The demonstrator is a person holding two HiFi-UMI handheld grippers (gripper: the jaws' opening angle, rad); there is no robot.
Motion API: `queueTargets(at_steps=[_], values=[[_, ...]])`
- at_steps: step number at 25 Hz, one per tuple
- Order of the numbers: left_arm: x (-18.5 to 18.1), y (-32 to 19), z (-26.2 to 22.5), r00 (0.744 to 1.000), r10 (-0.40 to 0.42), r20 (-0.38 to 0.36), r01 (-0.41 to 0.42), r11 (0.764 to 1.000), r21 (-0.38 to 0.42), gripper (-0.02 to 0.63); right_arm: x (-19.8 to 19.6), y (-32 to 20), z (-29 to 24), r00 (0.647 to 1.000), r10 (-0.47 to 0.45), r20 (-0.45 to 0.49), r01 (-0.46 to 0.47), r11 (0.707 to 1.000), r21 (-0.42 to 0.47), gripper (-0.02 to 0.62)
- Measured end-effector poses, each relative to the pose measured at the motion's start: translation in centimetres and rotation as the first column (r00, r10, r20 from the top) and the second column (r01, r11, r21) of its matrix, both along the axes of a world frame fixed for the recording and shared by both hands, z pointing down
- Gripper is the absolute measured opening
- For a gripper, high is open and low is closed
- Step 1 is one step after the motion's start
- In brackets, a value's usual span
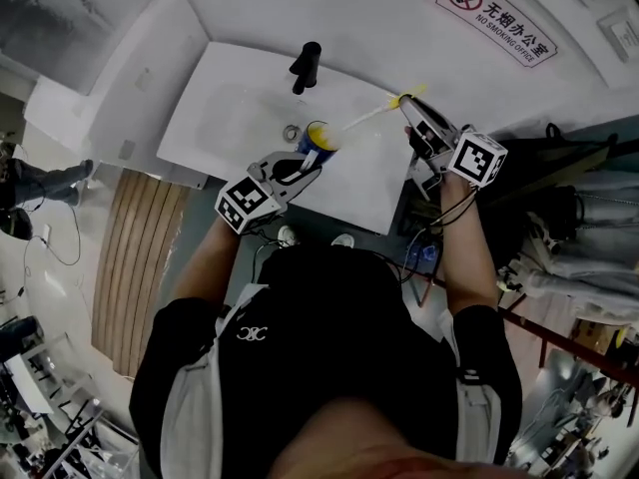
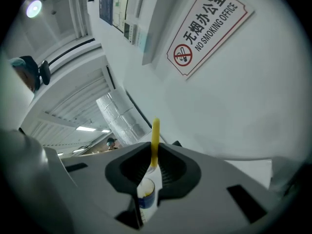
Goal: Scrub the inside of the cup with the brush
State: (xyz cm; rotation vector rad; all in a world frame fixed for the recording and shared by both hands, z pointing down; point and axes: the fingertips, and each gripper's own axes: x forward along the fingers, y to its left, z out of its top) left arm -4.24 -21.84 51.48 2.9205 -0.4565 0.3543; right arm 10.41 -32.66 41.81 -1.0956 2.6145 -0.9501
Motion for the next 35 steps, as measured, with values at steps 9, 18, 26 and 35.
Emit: queueTargets(at_steps=[9,18,26,35], values=[[1.9,-0.7,1.7,0.997,0.043,0.056,-0.042,0.999,-0.021,0.043,-3.1,5.9,-3.3,0.979,-0.185,-0.091,0.195,0.974,0.118,0.051],[4.0,1.6,0.5,0.986,0.134,0.097,-0.139,0.99,0.038,0.042,-6.7,2.7,-6.5,0.973,-0.22,-0.07,0.23,0.946,0.229,0.049],[2.9,2.9,-1.5,0.991,0.125,0.047,-0.128,0.99,0.061,0.043,-5.7,-1.7,-5.4,0.988,-0.131,-0.078,0.144,0.97,0.196,0.051],[-1.1,-0.1,-0.7,1.0,-0.018,-0.015,0.018,1.0,-0.01,0.042,-1.4,-0.9,-0.3,0.995,-0.082,-0.052,0.085,0.995,0.054,0.051]])
